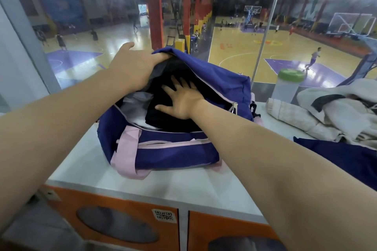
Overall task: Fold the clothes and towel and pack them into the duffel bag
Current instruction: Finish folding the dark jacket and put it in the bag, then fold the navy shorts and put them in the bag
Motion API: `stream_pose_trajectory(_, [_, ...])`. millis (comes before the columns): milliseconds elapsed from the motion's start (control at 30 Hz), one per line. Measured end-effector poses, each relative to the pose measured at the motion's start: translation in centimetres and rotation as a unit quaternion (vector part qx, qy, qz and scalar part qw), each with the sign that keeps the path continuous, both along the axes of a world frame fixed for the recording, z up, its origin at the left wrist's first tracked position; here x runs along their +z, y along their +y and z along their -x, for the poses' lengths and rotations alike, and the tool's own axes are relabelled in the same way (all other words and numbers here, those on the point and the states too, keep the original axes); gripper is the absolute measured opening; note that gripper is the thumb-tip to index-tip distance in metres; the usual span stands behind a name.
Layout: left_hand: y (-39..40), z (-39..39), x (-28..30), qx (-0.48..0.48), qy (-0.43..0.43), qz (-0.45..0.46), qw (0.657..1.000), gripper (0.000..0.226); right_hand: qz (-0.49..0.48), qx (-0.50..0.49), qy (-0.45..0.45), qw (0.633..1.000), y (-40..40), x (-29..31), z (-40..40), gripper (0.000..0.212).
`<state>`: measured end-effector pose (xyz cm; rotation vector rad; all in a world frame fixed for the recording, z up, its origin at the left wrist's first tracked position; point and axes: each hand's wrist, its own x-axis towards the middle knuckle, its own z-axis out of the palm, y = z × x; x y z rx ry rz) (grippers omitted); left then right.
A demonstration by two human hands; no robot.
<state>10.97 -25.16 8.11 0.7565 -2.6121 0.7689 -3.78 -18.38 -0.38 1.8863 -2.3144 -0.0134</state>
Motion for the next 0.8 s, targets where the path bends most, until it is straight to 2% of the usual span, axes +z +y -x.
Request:
stream_pose_trajectory(133, [-0.2, -0.1, -0.4, -0.009, 0.008, 0.004, 1.000, 0.074, -0.053, -0.010, -0.053, 0.997, 0.1, -0.2, 0.8, 0.080])
stream_pose_trajectory(233, [0.2, -0.3, -0.4, -0.007, 0.012, -0.007, 1.000, 0.072, -0.054, -0.012, -0.045, 0.997, 0.6, 0.0, 0.6, 0.078])
stream_pose_trajectory(367, [0.7, -0.6, -1.0, -0.023, 0.015, -0.038, 0.999, 0.075, 0.000, 0.002, -0.063, 0.998, 2.4, -0.7, 0.3, 0.075])
stream_pose_trajectory(533, [2.7, -0.7, -2.3, -0.031, 0.081, -0.131, 0.988, 0.072, 0.068, 0.020, -0.086, 0.994, 6.3, -0.8, -0.8, 0.074])
stream_pose_trajectory(700, [7.1, -1.2, -4.3, -0.066, 0.112, -0.074, 0.989, 0.054, 0.098, 0.039, -0.062, 0.992, 11.9, -0.2, -1.9, 0.069])
stream_pose_trajectory(800, [9.9, -1.6, -5.4, -0.062, 0.119, -0.090, 0.987, 0.047, 0.111, 0.038, -0.063, 0.991, 15.6, 0.0, -2.3, 0.066])
